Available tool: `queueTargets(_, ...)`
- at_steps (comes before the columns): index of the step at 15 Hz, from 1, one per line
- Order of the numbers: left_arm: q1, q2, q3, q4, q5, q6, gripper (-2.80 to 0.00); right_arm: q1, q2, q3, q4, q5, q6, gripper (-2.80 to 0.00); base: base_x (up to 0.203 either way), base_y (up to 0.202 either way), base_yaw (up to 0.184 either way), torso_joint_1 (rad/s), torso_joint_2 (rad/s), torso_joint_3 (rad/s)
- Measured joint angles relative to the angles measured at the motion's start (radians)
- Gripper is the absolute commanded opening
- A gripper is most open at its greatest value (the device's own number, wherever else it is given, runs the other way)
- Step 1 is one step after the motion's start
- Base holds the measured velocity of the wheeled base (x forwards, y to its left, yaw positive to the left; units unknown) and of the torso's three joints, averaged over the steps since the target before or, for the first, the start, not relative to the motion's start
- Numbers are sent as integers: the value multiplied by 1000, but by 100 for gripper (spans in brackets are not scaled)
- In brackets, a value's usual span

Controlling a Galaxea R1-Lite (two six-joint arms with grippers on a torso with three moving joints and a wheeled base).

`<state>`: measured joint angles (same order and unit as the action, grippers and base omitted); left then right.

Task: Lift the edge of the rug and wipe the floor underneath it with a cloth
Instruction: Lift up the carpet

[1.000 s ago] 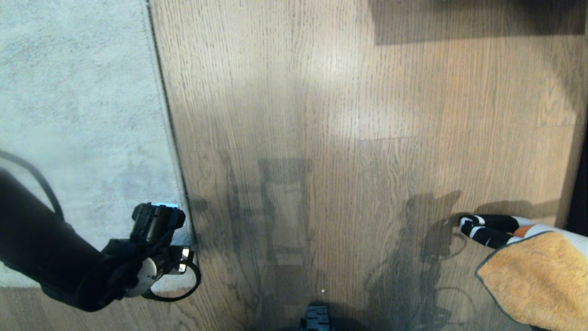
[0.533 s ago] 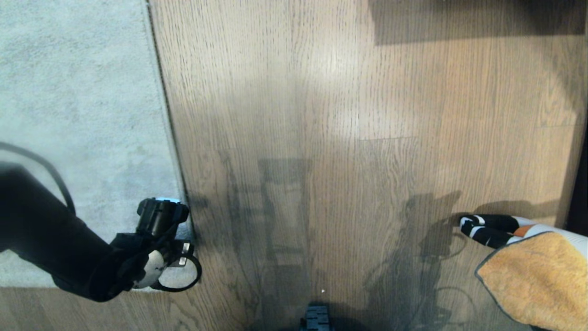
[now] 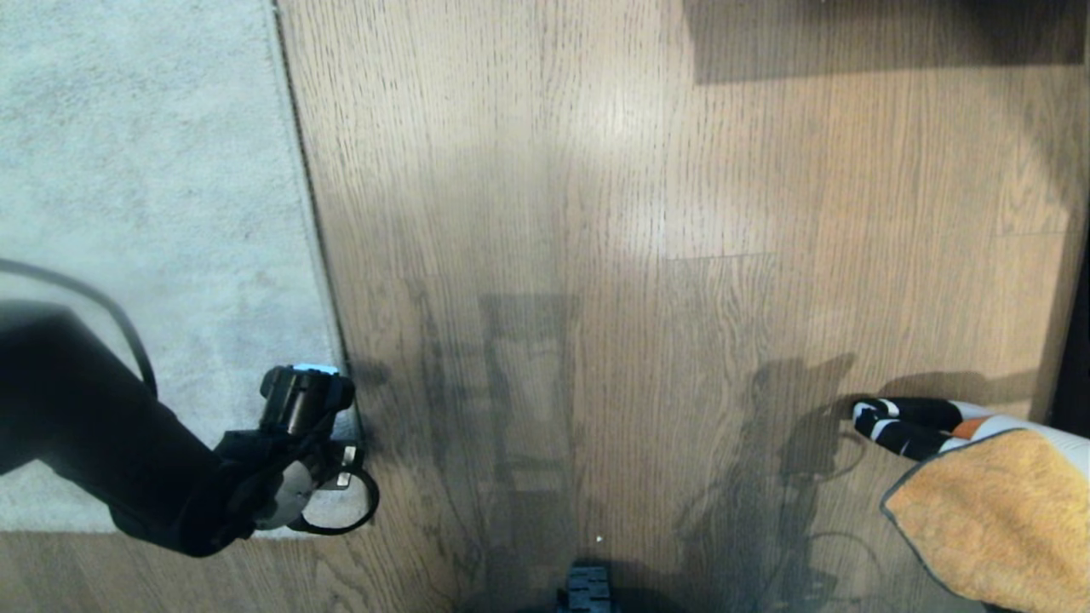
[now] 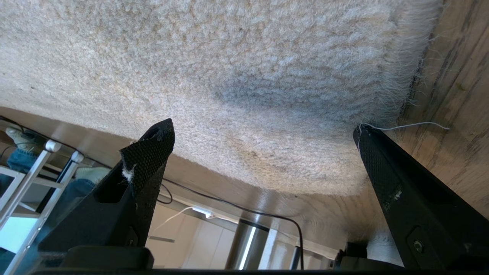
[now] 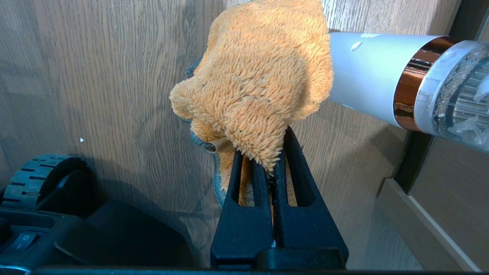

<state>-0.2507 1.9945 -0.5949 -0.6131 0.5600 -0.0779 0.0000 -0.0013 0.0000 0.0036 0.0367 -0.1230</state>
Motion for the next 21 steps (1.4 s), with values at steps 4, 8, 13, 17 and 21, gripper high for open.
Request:
queueTargets(4, -15, 0, -1, 3, 0, -2, 0, 0, 0, 0, 0, -1, 0, -280, 0, 0, 0, 0, 0, 0)
queueTargets(8, -34, -1, -14, 25, 1, -8, 0, 0, 0, 0, 0, 0, 0, -280, 0, 0, 0, 0, 0, 0)
queueTargets(13, -45, -11, -34, 64, -8, -18, 0, 0, 0, 0, 0, -1, 0, -280, 0, 0, 0, 0, 0, 0)
queueTargets(17, -47, -7, -41, 60, -4, -17, 0, 0, 0, 0, -1, -1, 0, -280, 0, 0, 0, 0, 0, 0)
queueTargets(21, -24, 0, -41, 53, 3, -9, 0, 0, 0, 0, -1, 0, 0, -280, 0, 0, 0, 0, 0, 0)
